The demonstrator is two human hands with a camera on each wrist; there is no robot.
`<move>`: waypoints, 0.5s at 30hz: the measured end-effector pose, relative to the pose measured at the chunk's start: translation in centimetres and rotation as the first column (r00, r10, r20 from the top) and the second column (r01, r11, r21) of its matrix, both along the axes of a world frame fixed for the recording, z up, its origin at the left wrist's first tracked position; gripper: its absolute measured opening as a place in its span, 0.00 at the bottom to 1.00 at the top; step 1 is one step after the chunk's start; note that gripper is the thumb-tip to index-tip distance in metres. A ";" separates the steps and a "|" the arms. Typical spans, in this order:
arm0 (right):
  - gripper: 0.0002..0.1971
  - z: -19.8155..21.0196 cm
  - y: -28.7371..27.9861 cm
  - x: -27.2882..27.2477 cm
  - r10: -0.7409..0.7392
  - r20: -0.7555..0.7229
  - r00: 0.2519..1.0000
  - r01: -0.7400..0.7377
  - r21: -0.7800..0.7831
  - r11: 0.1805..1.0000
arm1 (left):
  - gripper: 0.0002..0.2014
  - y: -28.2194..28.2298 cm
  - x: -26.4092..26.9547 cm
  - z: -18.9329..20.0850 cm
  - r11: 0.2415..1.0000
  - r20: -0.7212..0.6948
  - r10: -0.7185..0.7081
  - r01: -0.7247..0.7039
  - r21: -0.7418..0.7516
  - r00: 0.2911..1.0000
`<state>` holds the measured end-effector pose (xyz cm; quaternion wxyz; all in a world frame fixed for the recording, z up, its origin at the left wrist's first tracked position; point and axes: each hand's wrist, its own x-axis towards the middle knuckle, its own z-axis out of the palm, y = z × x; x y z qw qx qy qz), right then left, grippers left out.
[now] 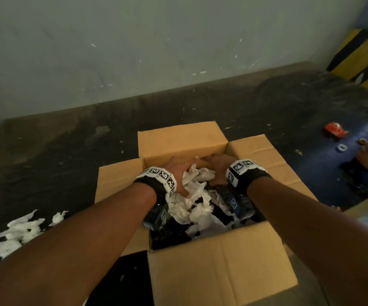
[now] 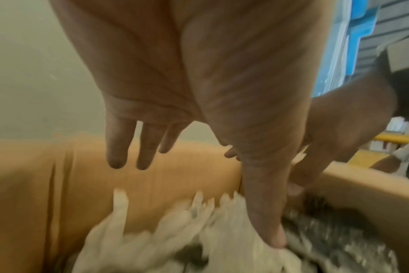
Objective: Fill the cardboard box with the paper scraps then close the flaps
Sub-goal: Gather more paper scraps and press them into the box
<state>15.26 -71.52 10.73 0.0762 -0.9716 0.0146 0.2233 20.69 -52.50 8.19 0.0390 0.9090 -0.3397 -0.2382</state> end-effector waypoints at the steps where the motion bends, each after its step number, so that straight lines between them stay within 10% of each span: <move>1: 0.46 0.6 0.4 -0.2 -0.011 0.039 0.999 0.011 -0.005 1.000 | 0.63 0.1 -0.1 0.6 1.000 0.032 0.010 -0.009 -0.026 0.999; 15: 0.38 4.0 17.5 -2.9 0.156 0.594 0.789 -0.243 0.068 0.968 | 0.42 18.7 -6.7 7.4 0.870 0.349 0.317 -0.124 -0.478 0.882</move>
